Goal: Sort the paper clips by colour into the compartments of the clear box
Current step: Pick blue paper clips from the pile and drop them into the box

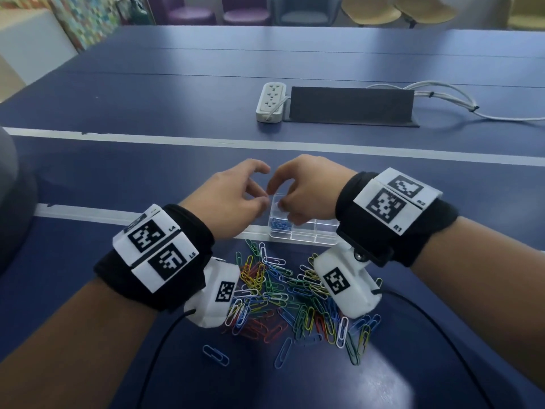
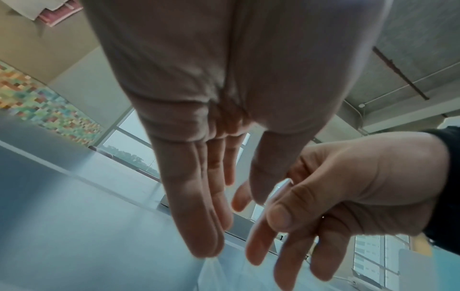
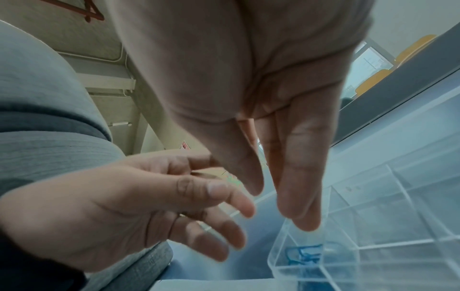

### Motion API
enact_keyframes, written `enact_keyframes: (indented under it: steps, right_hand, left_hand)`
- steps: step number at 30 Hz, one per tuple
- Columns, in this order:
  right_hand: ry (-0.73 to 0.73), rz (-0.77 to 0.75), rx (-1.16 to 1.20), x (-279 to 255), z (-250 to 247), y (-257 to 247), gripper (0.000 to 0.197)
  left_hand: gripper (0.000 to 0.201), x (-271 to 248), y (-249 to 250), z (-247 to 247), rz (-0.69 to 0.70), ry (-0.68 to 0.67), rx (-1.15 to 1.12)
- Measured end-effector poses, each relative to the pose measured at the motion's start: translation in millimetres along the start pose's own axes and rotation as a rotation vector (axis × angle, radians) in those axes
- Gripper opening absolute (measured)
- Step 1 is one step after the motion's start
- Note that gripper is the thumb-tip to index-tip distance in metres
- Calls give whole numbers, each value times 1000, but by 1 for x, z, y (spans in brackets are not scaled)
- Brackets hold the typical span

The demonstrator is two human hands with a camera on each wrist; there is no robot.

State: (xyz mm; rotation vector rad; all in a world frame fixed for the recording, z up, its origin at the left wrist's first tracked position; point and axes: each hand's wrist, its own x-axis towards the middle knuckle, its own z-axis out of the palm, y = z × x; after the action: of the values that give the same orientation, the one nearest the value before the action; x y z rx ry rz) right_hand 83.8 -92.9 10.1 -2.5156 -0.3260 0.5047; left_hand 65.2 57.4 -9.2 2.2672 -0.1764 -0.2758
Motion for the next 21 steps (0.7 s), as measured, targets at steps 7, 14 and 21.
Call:
enact_keyframes:
  steps: [7,14,21]
  right_hand:
    - [9,-118,-74,-18,2,1,18]
    - [-180,-210,-408,-29,46,-6,19]
    - [-166,-261,-408,-27,42,-5,26]
  left_hand:
    - [8,-22,1,-9,31,-138,457]
    - [6,-34,-1,2,-51,-301,641]
    - [13,-47,1,14,19,-416,664]
